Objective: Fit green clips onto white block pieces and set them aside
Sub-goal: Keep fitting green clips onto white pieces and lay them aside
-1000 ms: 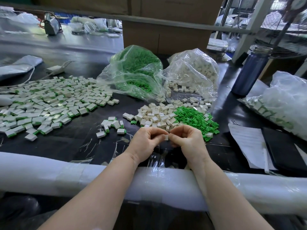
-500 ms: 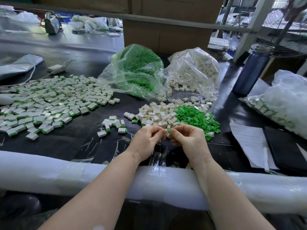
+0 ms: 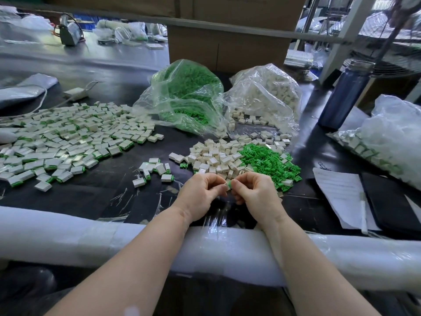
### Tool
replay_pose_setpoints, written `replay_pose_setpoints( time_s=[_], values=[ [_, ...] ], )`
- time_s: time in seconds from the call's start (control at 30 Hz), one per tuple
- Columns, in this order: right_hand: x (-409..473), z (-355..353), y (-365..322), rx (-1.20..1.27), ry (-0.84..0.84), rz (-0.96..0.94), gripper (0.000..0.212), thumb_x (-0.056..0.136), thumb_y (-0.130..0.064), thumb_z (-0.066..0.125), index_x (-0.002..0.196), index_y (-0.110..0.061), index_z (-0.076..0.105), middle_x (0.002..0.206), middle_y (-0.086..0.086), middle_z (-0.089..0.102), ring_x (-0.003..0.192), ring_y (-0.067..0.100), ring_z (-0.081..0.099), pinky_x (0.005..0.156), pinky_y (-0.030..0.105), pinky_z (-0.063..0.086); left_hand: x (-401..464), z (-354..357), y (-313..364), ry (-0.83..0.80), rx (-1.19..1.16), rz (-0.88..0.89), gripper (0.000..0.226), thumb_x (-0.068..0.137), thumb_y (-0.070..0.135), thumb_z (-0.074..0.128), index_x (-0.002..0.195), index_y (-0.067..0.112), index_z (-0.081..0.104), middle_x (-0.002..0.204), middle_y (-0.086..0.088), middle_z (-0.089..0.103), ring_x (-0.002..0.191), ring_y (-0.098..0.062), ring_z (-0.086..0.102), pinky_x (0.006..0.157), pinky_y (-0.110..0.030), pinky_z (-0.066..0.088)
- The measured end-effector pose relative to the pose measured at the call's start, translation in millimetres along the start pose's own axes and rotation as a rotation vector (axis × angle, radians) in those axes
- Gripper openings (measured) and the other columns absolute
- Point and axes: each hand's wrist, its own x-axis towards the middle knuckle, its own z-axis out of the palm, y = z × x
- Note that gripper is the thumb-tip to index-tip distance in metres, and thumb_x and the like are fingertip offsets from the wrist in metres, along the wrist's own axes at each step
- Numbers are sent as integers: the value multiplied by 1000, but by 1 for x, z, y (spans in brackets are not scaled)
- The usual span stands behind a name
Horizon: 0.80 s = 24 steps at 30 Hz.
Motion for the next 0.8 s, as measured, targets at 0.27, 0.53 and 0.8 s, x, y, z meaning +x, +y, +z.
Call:
replay_pose_setpoints(
  time_s=[0.27,0.53,0.8],
  values=[
    [0,-1,-2,3,-9,25,17,87,-3,61,70,-5,62,54,1,58,44,4,51,47,17,46,0,-1,0,-18,-30,14,17,87,15,63,76,28,65,69,10,66,69,-4,60,82,-28,50],
    [0,-2,0,-38,-20,20,20,85,-3,63,66,-9,61,51,-3,58,44,5,51,46,18,46,0,0,-2,-25,5,12,9,86,14,64,83,22,69,75,2,69,75,-13,65,87,-35,51],
    [1,0,2,14,26,-6,13,83,-5,66,70,-5,64,59,5,61,51,11,55,49,20,48,0,2,0,22,-14,39,9,87,18,64,85,25,68,83,-2,71,84,-18,66,88,-38,51]
  ],
)
